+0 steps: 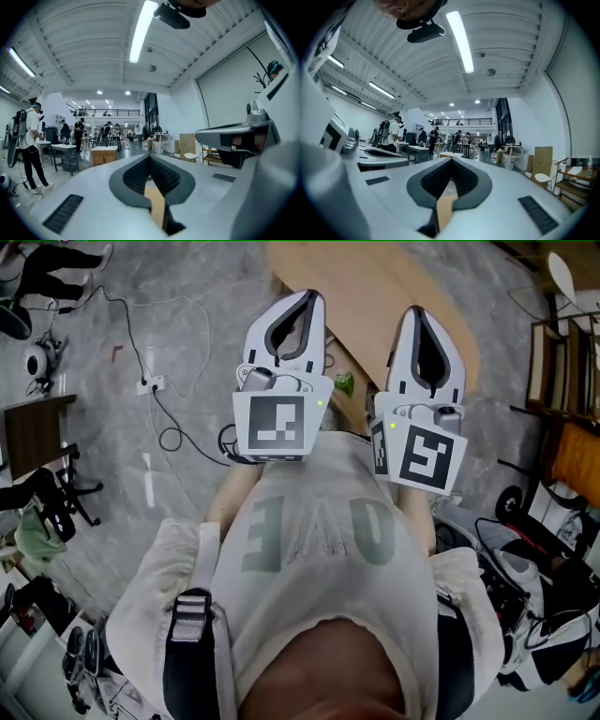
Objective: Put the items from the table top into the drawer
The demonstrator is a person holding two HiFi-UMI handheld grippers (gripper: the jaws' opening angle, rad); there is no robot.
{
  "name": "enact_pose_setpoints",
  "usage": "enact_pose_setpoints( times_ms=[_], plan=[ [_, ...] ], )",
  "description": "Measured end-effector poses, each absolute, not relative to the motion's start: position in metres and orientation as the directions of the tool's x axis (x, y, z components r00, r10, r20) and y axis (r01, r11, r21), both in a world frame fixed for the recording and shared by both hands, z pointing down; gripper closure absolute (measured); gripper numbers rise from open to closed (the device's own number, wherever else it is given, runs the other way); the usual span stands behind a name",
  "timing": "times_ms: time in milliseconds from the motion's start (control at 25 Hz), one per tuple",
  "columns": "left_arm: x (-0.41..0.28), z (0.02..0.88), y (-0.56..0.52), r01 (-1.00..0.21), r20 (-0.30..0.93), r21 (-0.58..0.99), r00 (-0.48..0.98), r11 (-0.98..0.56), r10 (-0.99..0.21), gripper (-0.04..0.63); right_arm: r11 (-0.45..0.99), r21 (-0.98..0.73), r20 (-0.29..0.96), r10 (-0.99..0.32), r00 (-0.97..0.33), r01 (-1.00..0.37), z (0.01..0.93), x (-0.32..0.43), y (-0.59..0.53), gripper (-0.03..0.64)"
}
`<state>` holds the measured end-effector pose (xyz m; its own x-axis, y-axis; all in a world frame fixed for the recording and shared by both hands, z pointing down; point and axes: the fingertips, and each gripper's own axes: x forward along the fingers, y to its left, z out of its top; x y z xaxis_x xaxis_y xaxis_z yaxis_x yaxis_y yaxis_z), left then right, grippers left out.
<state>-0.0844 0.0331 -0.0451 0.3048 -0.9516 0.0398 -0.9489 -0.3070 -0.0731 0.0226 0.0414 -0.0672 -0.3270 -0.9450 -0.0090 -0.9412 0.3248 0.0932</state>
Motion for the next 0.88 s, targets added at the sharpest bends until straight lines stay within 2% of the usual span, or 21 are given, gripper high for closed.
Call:
enact_pose_setpoints(
  times_ms=[360,880],
  plan=[
    [-0.097,-0.058,0.028,-0.957,0.006,-0.070,0.282,-0.282,-0.959,0.588,0.370,0.055,-0.027,-0.928,-0.372,-0.927,-0.076,0.013,0.038,0.612],
    [-0.098,-0.061,0.028,-0.953,-0.007,-0.056,0.299,-0.298,-0.954,0.588,0.332,0.073,0.001,-0.943,-0.333,-0.940,-0.070,0.018,0.039,0.612]
  ],
)
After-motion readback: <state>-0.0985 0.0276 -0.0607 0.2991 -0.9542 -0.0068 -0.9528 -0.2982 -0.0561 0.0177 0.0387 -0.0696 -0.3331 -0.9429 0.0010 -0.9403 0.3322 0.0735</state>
